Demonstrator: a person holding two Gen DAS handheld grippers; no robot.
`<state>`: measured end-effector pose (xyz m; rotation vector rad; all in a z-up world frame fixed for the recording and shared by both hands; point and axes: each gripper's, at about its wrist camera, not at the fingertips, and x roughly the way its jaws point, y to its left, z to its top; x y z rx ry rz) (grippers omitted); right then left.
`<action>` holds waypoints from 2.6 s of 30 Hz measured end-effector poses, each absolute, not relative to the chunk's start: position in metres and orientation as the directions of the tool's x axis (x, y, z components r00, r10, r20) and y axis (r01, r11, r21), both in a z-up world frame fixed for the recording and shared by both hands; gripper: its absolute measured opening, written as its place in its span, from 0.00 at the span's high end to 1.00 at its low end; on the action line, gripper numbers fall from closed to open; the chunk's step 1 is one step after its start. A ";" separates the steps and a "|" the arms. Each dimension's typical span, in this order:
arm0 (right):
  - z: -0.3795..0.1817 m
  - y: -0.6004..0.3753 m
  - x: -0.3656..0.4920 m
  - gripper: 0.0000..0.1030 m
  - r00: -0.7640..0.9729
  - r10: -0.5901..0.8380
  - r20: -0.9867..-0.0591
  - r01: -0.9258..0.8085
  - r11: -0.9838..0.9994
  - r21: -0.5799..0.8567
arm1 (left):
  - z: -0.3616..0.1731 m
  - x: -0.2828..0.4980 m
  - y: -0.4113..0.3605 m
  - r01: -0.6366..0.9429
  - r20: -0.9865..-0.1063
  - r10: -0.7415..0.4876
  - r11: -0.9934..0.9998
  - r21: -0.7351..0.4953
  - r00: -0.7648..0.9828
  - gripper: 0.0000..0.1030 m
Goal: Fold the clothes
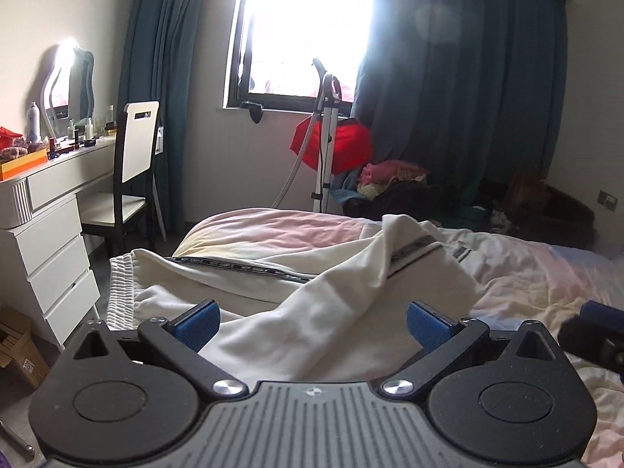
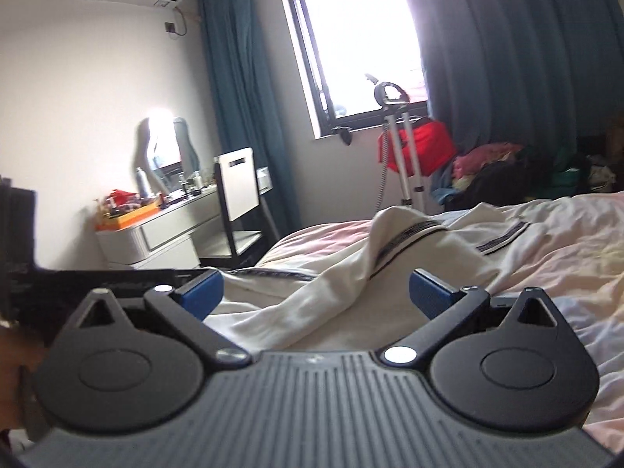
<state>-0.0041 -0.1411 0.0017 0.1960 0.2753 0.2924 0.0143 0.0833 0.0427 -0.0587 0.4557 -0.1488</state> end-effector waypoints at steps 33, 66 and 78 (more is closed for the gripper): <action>-0.152 -0.319 0.055 0.00 0.865 -0.136 -0.483 0.290 0.921 0.261 | -0.040 0.326 -0.056 0.077 -0.512 -0.143 0.986 -0.147 0.847 0.28; -0.121 -0.275 0.012 0.01 0.869 0.032 -0.493 0.135 0.945 0.299 | -0.091 0.049 -0.054 0.436 -0.561 -0.495 0.865 -0.248 0.663 0.92; -0.042 -0.223 0.241 0.02 0.825 0.103 -0.556 0.072 0.956 0.284 | -0.115 0.082 -0.031 0.386 -0.531 -0.576 0.815 -0.432 0.621 0.92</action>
